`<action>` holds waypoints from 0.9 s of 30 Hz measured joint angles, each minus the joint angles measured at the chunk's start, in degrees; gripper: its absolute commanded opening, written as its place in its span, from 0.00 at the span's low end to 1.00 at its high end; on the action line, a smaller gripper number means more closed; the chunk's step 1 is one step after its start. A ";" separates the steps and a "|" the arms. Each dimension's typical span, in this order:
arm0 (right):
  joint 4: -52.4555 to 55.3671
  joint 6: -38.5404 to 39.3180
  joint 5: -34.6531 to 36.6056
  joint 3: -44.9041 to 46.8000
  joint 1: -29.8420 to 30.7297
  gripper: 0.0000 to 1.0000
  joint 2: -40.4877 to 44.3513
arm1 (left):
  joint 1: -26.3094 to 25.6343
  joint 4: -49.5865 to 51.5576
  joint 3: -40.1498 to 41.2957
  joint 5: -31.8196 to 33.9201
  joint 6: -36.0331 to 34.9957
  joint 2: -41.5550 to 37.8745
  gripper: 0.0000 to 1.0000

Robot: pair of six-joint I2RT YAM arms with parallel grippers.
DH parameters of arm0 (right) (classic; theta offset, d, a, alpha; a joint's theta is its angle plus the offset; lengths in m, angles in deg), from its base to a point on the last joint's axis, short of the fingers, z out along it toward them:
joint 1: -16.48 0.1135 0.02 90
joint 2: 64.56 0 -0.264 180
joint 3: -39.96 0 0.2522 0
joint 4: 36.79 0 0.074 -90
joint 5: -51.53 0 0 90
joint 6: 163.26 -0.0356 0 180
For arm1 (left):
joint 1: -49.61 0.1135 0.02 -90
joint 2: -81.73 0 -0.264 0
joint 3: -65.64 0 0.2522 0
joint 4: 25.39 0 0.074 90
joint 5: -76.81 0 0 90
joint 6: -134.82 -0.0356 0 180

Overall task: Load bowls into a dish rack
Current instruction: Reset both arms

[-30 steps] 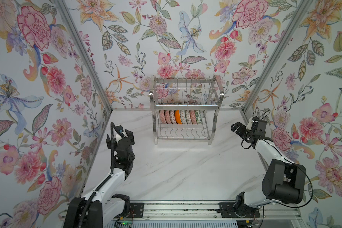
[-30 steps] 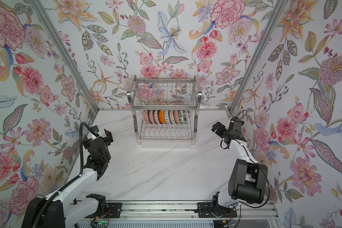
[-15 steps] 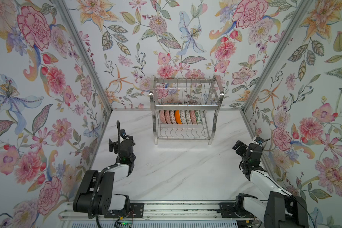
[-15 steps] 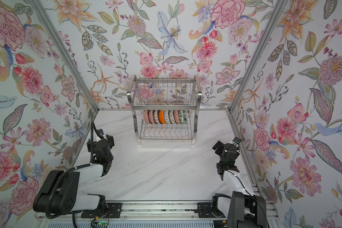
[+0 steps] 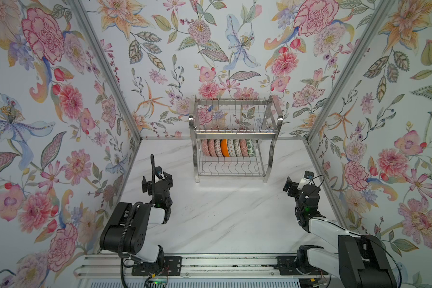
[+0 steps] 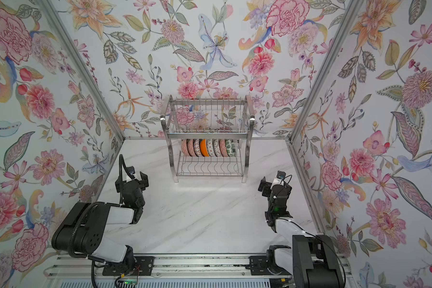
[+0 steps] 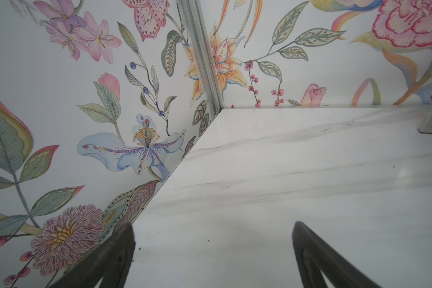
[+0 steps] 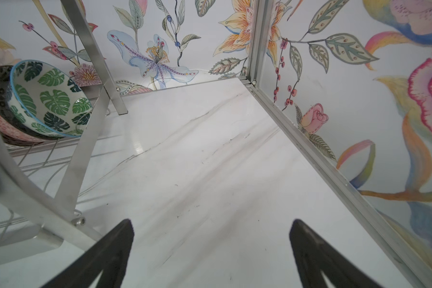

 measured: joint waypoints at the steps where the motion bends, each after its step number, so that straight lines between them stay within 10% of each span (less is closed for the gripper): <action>1: -0.83 0.50 0.33 0.04 0.13 0.99 -0.74 | 0.00 -0.70 0.57 -0.66 -0.15 0.00 0.99; 27: -22.58 7.96 3.72 2.19 5.40 0.99 -13.92 | 0.00 -15.58 5.77 -8.26 -2.69 2.93 0.99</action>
